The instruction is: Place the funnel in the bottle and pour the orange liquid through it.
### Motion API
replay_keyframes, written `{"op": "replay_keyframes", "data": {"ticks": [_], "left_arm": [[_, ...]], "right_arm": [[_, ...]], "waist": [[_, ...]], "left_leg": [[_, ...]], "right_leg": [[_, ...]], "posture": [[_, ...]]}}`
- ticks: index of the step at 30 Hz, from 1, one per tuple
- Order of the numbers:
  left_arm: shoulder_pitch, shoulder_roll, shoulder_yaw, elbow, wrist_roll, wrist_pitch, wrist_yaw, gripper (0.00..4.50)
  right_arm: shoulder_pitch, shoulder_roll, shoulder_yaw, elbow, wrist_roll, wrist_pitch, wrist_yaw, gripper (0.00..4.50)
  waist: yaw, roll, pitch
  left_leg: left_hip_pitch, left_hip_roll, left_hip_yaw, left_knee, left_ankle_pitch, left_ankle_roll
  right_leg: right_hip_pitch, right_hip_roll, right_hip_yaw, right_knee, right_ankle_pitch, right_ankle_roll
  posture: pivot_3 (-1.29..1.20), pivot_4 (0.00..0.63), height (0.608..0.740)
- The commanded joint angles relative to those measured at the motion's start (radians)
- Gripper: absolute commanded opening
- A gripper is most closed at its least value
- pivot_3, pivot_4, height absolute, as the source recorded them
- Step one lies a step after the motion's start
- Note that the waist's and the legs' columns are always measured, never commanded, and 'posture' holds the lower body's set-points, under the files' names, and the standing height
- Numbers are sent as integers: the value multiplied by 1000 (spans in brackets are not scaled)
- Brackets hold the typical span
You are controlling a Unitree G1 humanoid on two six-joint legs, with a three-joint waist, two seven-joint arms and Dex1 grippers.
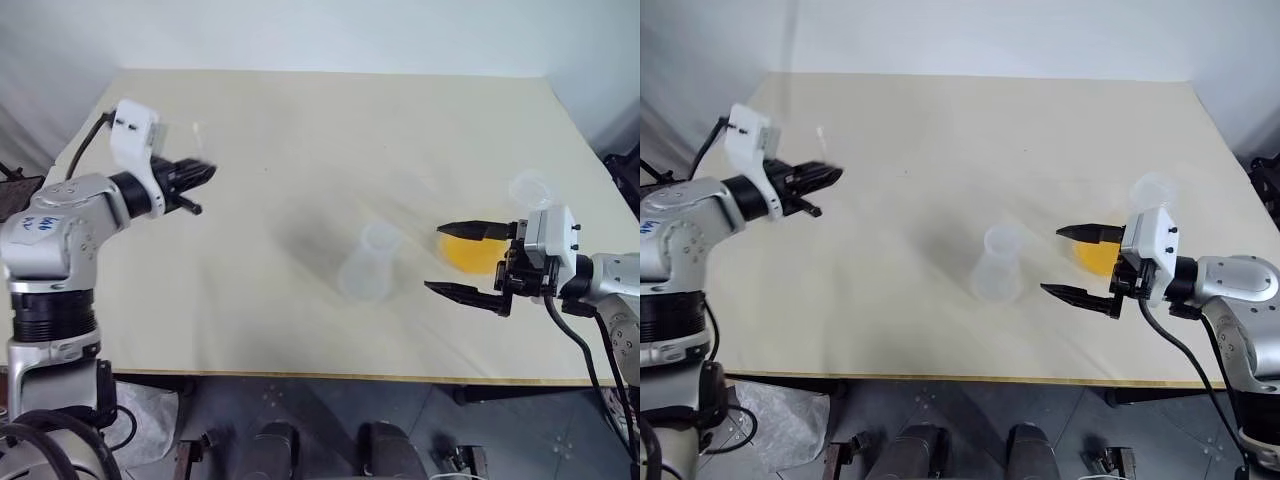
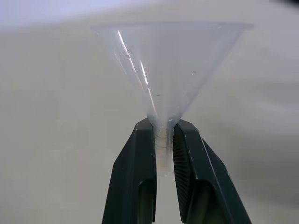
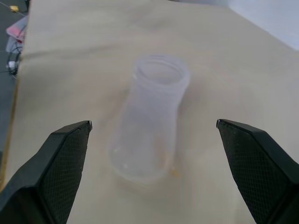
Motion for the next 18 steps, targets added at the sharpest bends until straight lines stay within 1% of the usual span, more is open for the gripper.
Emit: {"op": "replay_keyframes", "data": {"ticks": [1, 5, 8, 10, 11, 15, 18], "left_arm": [[-52, -67, -38, 37, -13, -176, -110, 187], [-116, -201, -66, 113, -35, -302, -183, 187], [-143, -293, -70, 138, -72, -402, -266, 187], [-180, -372, -85, 165, -106, -409, -301, 187], [-190, -395, -93, 174, -113, -407, -319, 187], [-175, -436, -160, 169, -106, -403, -410, 187], [-162, -450, -201, 180, -83, -406, -433, 187]], "right_arm": [[16, 6, -61, -33, 20, -13, -25, 4500], [70, 13, -95, -80, 54, 19, -53, 4500], [115, 23, -115, -120, 65, 31, -87, 4500], [154, 38, -135, -155, 63, 29, -119, 4500], [168, 43, -140, -169, 63, 30, -130, 4500], [215, 56, -158, -221, 63, 33, -168, 4500], [250, 62, -171, -250, 63, 31, -190, 4500]], "waist": [[1, 0, 0], [9, 0, 0], [11, -1, 0], [12, -1, 0], [12, -1, 0], [7, 0, 0], [8, 0, 0]], "left_leg": [[0, 0, 0, 0, 0, 0], [0, 0, 0, 0, 0, 0], [-1, 0, 0, 1, 0, 1], [-1, 0, 0, 1, 0, 1], [-1, 0, 0, 1, 0, 1], [0, -1, 1, 1, 0, 1], [0, 0, 1, 1, 0, 1]], "right_leg": [[0, 0, 0, 0, 0, 0], [0, 0, -1, 0, 0, 0], [0, 0, -2, 0, 0, 1], [1, 0, -2, 0, 0, 1], [1, 0, -2, 0, 0, 1], [1, 0, -2, 0, 1, 1], [1, 1, -2, 1, 1, 1]], "posture": [[0, 150, 740], [0, 150, 740], [0, 150, 740], [0, 150, 740], [0, 150, 740], [0, 150, 740], [0, 150, 740]]}}
